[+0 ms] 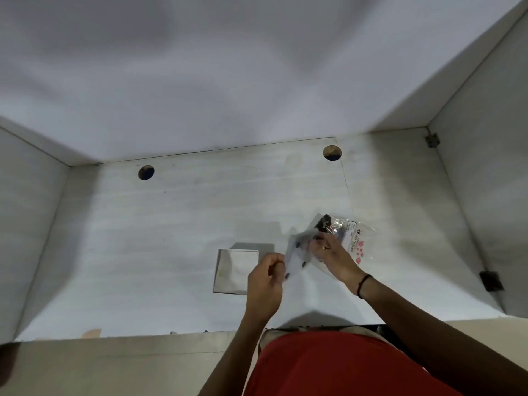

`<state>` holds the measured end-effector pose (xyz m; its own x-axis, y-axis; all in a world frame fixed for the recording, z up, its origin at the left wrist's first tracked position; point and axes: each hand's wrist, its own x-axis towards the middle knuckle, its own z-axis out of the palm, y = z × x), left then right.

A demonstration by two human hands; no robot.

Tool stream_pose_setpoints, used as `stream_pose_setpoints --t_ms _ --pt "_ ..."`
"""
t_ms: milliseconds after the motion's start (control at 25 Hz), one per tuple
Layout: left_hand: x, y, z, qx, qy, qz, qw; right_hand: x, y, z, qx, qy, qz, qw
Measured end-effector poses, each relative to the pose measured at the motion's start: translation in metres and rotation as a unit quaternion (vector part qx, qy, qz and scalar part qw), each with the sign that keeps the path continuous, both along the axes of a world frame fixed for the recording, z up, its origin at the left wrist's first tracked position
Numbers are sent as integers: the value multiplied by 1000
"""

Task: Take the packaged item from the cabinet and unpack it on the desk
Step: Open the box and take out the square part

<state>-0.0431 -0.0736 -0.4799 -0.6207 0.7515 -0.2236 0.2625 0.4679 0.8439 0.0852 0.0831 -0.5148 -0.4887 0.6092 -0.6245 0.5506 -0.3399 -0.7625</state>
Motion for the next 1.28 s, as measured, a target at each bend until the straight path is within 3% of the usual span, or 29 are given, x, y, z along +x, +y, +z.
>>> stream_pose_setpoints --t_ms 120,280,320,480,600,880,1280 --pt "-23 -17 9 5 -99 93 991 -25 -11 -2 -113 76 34 990" --pt "-51 -46 2 18 -274 261 925 -54 -42 -16 -82 58 44 994" --pt "-58 -53 0 12 -286 285 915 -60 -49 -17 -70 48 37 996" --pt "-82 -72 -17 -94 -122 287 945 -87 -81 -24 -49 12 16 999" --pt "-93 -76 -20 -115 -70 283 950 -95 -98 -36 -4 -13 -6 1000" --pt "-107 -79 -34 -126 -93 289 944 -106 -118 -34 -52 -15 -136 989" --pt "-121 -75 -42 -149 -67 229 960 -109 -112 -31 -51 -54 -172 982"
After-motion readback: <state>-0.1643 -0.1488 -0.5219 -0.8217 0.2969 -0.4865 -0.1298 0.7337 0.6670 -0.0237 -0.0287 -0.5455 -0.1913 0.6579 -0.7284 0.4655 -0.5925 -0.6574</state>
